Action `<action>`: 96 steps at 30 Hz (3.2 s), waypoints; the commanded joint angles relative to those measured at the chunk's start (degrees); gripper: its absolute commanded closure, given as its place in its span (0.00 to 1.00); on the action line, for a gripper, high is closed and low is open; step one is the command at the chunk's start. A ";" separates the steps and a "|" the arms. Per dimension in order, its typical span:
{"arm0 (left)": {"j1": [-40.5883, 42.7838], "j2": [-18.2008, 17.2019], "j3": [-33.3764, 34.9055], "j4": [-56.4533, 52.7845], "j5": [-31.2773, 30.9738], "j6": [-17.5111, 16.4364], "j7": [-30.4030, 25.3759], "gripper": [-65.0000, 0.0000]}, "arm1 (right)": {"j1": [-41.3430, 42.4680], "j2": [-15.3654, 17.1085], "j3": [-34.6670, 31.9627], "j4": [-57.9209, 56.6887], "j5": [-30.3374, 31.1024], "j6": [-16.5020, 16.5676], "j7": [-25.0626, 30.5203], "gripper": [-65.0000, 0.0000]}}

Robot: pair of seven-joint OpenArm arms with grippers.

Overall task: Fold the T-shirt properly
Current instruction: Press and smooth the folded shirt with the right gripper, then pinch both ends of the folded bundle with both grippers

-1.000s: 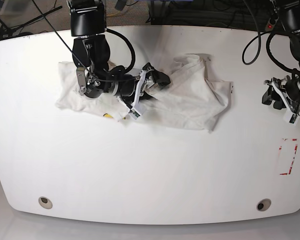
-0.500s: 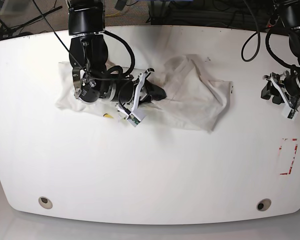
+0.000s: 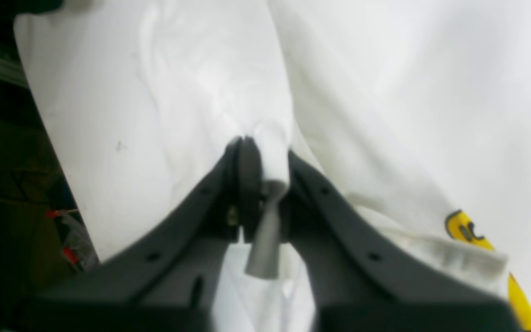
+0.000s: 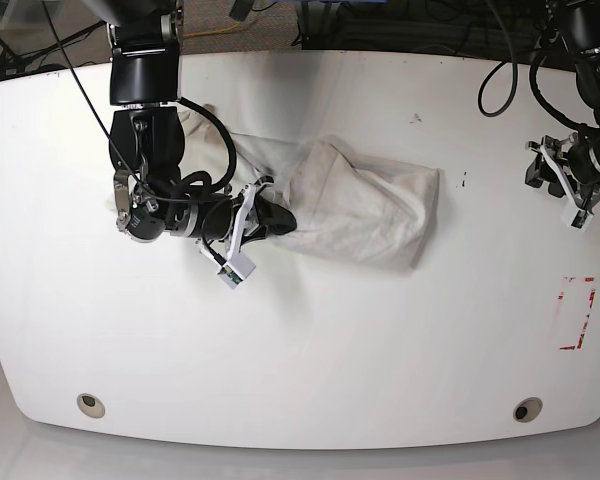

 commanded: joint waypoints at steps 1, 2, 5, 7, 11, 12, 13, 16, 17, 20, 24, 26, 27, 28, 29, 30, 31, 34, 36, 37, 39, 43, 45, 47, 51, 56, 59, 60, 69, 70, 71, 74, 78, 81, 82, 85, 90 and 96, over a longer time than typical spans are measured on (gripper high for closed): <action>-0.72 -1.10 -0.36 1.01 -0.78 -0.06 -0.88 0.60 | 1.41 1.09 0.21 -0.59 1.16 0.34 1.46 0.77; -0.72 -1.10 -0.36 1.01 -0.78 -0.06 -0.88 0.60 | 1.41 1.79 0.21 -1.21 1.07 0.34 1.63 0.65; -0.72 -1.10 0.87 1.01 -0.78 -0.06 -0.88 0.60 | 0.89 4.34 0.21 -0.86 1.78 0.34 3.57 0.41; -0.90 -1.10 2.98 1.36 -0.78 -0.06 -0.88 0.60 | -0.26 6.10 0.21 1.08 3.01 0.34 4.10 0.26; -1.07 -0.31 6.85 6.02 -0.61 -0.06 -0.96 0.60 | -2.54 8.47 0.21 5.65 5.73 0.34 4.18 0.22; -1.07 0.48 7.64 7.61 -0.52 -0.06 -0.96 0.60 | -3.16 8.74 0.21 6.79 5.73 0.34 4.27 0.23; -1.16 1.54 8.35 9.63 -0.43 -0.06 -0.96 0.60 | -3.86 8.91 0.30 8.20 5.73 0.34 4.27 0.25; -2.57 4.26 9.23 14.02 -0.35 -0.06 -0.96 0.60 | -5.71 10.14 1.97 10.31 5.73 0.34 4.27 0.31; -3.89 5.76 10.37 14.81 -0.17 -0.06 -0.96 0.60 | -7.03 10.41 3.73 10.92 5.73 0.34 4.27 0.33; -8.11 8.66 14.85 14.90 4.49 -0.06 -0.96 0.60 | -10.10 10.58 9.97 11.54 5.73 0.34 4.01 0.38; -13.20 14.37 22.59 12.71 16.01 -0.06 -1.14 0.60 | -12.92 11.02 16.03 11.54 5.73 0.34 3.92 0.39; -15.14 17.45 24.52 11.12 20.58 -0.06 -1.84 0.60 | -13.88 11.82 19.64 11.54 5.73 0.34 3.92 0.40; -15.75 19.38 24.87 10.60 22.60 -0.06 -2.99 0.60 | -14.85 11.82 22.10 11.54 5.73 0.34 3.92 0.42; -16.11 20.70 24.87 9.89 24.09 -0.06 -4.30 0.60 | -15.55 11.90 24.21 11.36 5.73 0.34 3.92 0.45; -16.28 21.76 24.96 9.10 25.41 -0.06 -5.54 0.60 | -15.99 12.08 25.62 11.19 5.64 0.34 3.92 0.48; -16.46 22.72 24.96 8.05 26.73 -0.06 -6.85 0.60 | -16.52 12.08 27.20 11.19 5.56 0.34 3.92 0.49; -16.90 23.87 24.96 6.64 28.49 -0.06 -8.52 0.60 | -16.87 12.17 29.22 11.10 5.56 0.34 3.83 0.50; -17.34 25.45 24.96 2.51 32.01 -0.06 -10.46 0.60 | -18.89 13.22 33.62 9.52 5.64 0.34 3.74 0.44; -17.51 25.80 24.87 0.05 32.62 -0.06 -11.25 0.60 | -19.42 13.57 35.99 7.32 5.64 0.34 3.74 0.36; -17.60 25.63 24.87 -1.27 32.62 -0.06 -12.22 0.60 | -19.68 13.66 37.66 5.47 5.73 0.34 3.74 0.30; -17.42 25.45 24.79 -3.29 32.53 -0.06 -14.24 0.60 | -19.77 13.66 40.39 2.13 5.82 0.34 3.74 0.21; -16.55 23.87 24.61 -6.20 32.53 -0.06 -15.73 0.60 | -19.68 13.66 42.67 -2.62 5.91 0.34 3.74 0.11; -16.19 23.60 24.70 -7.08 32.45 -0.06 -15.82 0.60 | -19.51 13.66 42.67 -4.90 6.00 0.34 3.74 0.11; -15.93 24.13 24.79 -7.25 32.45 -0.06 -15.73 0.60 | -19.42 13.49 42.67 -6.04 6.00 0.34 3.74 0.10; -14.79 25.27 24.79 -4.97 32.45 -0.06 -15.29 0.60 | -19.33 10.58 42.32 -6.04 6.00 0.34 3.74 0.10; -13.82 25.10 24.70 3.91 32.45 -0.06 -10.11 0.60 | -17.22 7.60 42.32 -6.48 6.00 0.34 1.63 0.11; -13.47 24.66 24.52 8.92 32.45 -0.06 -7.82 0.60 | -16.52 6.10 42.23 -6.48 5.91 0.34 1.46 0.11; -13.47 24.04 24.35 10.16 32.45 -0.06 -7.38 0.60 | -15.99 5.75 42.23 -6.57 5.82 0.34 1.46 0.11; -12.94 21.32 14.06 7.43 31.74 -0.06 -8.79 0.60 | -13.53 4.17 35.82 -6.75 5.64 0.34 1.90 0.11; -13.64 21.32 13.53 6.02 30.60 -0.06 -8.88 0.60 | -13.53 3.82 35.38 -6.75 5.64 0.34 1.90 0.12; -14.00 21.32 13.27 4.71 28.67 -0.06 -8.88 0.60 | -13.44 3.20 35.11 -6.75 5.64 0.34 1.90 0.12; -14.52 20.09 13.53 1.01 23.22 -0.06 -8.88 0.60 | -13.36 2.23 35.11 -6.75 5.64 0.34 1.90 0.16; -15.93 19.91 14.06 -5.05 20.84 -0.06 -9.84 0.60 | -13.36 2.14 35.11 -6.75 5.56 0.34 2.95 0.47; -16.37 20.35 16.17 -8.48 21.02 -0.06 -11.95 0.60 | -13.36 2.32 35.02 -6.48 5.56 0.34 3.30 0.77; -16.28 20.35 16.61 -9.19 21.02 -0.06 -13.01 0.60 | -13.36 2.41 35.02 -6.40 5.64 0.34 3.30 0.89; -14.44 20.18 16.61 -9.54 21.11 -0.06 -14.06 0.60 | -13.36 4.34 35.02 -4.29 5.73 0.34 3.13 1.00; -12.06 18.77 16.70 -9.10 21.11 -0.06 -13.89 0.60 | -13.62 6.36 35.29 2.40 5.91 0.34 -0.74 0.99; -9.95 18.68 16.70 -9.10 21.11 -0.06 -13.80 0.60 | -12.92 6.19 35.29 12.07 5.91 0.34 -7.51 0.99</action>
